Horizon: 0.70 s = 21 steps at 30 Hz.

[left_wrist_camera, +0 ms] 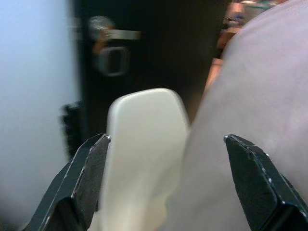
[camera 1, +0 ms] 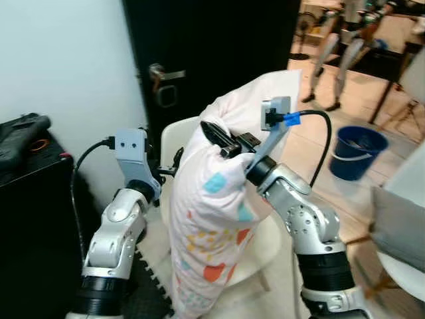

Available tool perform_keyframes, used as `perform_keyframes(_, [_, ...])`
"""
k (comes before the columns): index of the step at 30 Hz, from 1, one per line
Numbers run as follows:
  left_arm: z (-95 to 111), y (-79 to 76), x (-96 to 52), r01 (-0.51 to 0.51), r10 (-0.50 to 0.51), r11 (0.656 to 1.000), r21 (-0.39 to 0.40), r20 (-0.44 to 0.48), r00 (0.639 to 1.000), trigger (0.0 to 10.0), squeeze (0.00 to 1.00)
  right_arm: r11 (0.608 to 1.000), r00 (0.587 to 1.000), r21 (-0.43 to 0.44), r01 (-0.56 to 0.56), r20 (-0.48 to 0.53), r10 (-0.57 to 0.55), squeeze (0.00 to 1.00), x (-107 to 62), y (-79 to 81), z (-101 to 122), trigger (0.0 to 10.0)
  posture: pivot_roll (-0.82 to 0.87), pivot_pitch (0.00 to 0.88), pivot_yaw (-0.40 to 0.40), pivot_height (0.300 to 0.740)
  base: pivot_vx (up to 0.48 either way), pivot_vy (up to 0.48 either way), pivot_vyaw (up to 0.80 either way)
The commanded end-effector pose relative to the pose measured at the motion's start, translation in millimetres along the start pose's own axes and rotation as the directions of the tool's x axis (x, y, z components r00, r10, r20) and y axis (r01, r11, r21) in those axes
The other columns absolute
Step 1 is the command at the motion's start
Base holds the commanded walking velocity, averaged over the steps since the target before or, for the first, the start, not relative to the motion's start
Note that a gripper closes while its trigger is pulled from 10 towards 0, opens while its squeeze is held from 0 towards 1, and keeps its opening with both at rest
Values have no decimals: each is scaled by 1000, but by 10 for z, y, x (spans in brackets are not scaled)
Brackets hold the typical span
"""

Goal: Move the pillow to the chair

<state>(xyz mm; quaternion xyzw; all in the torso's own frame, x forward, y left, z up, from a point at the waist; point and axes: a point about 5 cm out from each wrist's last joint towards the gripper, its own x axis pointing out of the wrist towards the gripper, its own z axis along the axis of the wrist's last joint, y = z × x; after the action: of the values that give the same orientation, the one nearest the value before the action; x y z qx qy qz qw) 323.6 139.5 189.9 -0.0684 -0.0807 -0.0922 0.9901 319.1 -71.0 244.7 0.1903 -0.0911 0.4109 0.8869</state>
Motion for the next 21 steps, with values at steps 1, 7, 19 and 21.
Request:
perform_keyframes(1, [-30,-17,0,1,-1,1000,1,-14,1000,10000,0,998,996,-36,-53,68,55,0,29,91,122,10000,-24,0,-1,740,0,0,800])
perform_keyframes(7, [-35,-27,-7,9,-9,1000,-16,-16,1000,10000,0,999,998,-24,-21,54,22,0,53,51,78,10000,-18,0,-11,740,0,0,361])
perform_keyframes(19, [-43,-28,0,-6,6,1000,-7,-20,1000,10000,0,1000,998,-11,-18,60,18,0,78,53,67,10000,-21,0,-11,740,0,-218,0])
perform_keyframes(21, [-41,-22,2,-12,12,1000,-10,-16,1000,10000,0,1000,998,-13,-18,58,19,0,74,55,64,10000,-21,0,-10,740,0,0,0])
